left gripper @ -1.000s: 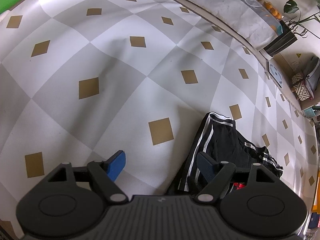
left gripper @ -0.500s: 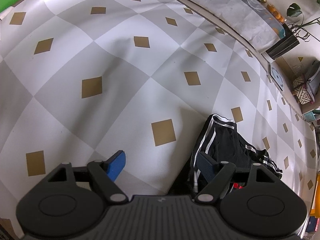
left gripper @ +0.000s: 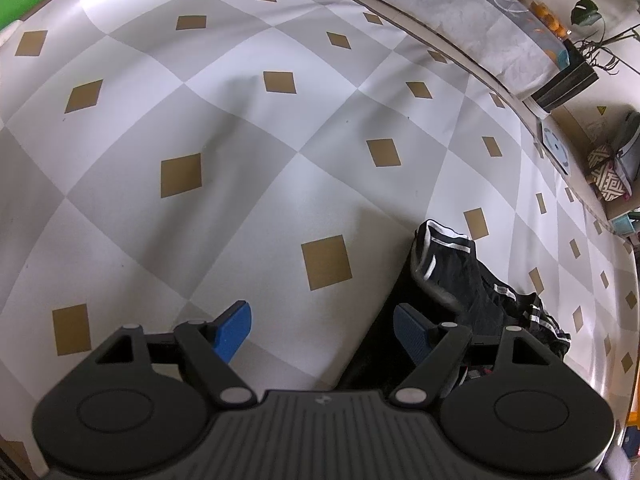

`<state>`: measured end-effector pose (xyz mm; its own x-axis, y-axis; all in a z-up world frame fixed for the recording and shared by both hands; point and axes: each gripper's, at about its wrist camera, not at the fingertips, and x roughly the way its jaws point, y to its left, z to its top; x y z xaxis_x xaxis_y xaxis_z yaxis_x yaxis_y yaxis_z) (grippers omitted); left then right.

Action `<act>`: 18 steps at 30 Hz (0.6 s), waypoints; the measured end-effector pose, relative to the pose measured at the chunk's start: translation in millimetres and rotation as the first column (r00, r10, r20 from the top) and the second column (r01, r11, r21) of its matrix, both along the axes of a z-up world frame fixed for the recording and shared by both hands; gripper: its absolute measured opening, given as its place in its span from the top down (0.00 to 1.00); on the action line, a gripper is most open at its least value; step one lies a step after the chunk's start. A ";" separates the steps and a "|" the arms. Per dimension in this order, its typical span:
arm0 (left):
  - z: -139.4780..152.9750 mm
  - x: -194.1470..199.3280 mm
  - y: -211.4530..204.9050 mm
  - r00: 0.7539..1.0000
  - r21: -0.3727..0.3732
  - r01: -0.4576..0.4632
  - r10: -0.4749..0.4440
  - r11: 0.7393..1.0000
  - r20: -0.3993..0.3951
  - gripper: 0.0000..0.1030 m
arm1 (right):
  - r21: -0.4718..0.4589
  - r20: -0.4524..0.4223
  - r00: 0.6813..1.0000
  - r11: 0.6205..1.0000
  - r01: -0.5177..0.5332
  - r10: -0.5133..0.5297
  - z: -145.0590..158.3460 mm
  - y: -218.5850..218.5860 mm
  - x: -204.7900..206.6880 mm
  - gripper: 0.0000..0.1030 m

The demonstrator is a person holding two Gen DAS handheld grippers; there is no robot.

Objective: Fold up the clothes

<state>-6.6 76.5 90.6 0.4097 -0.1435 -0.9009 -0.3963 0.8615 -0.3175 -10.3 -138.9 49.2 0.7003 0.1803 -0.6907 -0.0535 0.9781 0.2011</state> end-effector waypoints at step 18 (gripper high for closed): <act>-1.1 -1.5 -0.4 1.000 0.002 -0.004 0.004 1.000 -0.003 0.25 | -0.008 0.052 0.979 0.980 0.199 -0.199 3.7 -39.6 4.8 0.65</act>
<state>-8.1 76.1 89.6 0.4071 -0.1398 -0.9026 -0.4008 0.8607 -0.3140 -5.5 -178.5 52.9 0.7554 0.0248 -0.6548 0.1325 0.9728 0.1897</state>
